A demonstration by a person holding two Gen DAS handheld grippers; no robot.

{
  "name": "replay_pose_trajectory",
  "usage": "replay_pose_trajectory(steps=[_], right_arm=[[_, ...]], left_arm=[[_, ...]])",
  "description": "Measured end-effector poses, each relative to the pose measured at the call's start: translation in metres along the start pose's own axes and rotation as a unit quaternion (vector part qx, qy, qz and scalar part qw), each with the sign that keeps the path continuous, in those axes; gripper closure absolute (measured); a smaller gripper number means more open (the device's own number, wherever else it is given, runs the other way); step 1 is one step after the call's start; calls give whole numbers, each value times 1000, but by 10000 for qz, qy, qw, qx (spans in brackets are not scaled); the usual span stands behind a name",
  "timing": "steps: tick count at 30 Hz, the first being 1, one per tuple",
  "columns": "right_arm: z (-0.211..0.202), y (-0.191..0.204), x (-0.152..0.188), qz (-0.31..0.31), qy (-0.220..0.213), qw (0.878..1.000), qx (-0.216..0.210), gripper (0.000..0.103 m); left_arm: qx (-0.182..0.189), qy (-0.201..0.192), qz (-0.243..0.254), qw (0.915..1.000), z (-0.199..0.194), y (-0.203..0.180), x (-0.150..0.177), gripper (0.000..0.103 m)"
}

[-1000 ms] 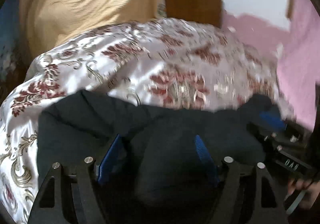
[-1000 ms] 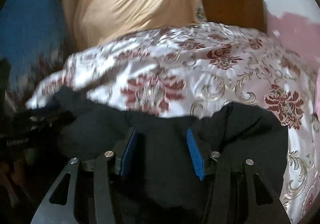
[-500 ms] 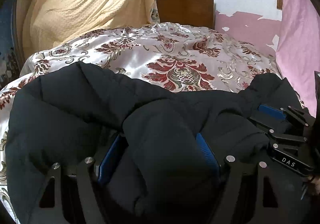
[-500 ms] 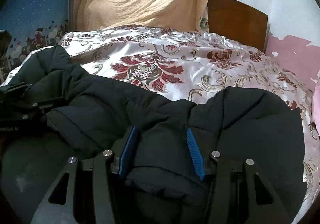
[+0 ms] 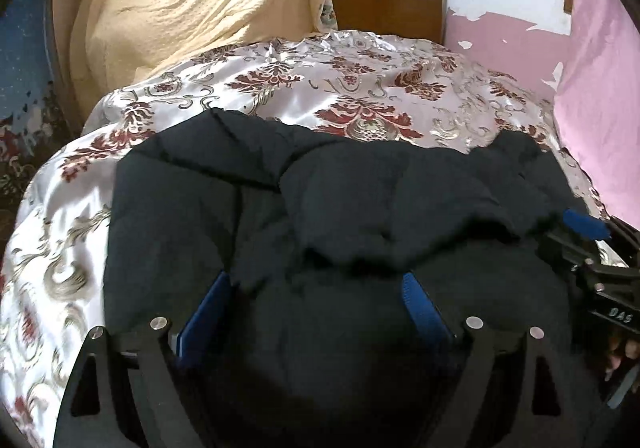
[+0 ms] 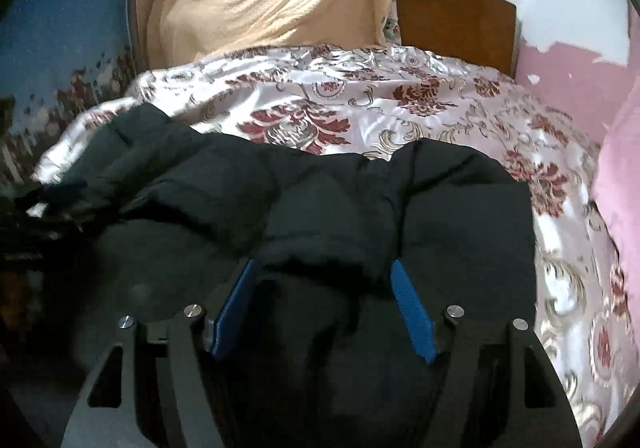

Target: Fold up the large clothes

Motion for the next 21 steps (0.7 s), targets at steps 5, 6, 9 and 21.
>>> replay_pose_trajectory(steps=[5,6,9,21], right_arm=[[-53,12,18,199,-112,9989,-411,17],[-64,16,23,133,-116,9989,-436,13],[-96,27,38,-94,-124,9991,-407,8],[-229,68,113,-630,-231,9975,-235,2]], left_arm=[[172,182,-73,9997,-43,-9,29,16],[178,181,-70,9997,-50,-9,33,15],[219,148,-123,9996,-87,-11,54,11],[161,-98,297,9994,-206,-24,130,0]])
Point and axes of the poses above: each gripper's, at about its wrist camera, not at the fingertips, and z roughly the way its jaws point, y to its left, x to its underside, the point moved 8 cm from there along z, roughly the way its jaws point, and after that the axes turned 10 degrees about -z, right-handed, at the moved point
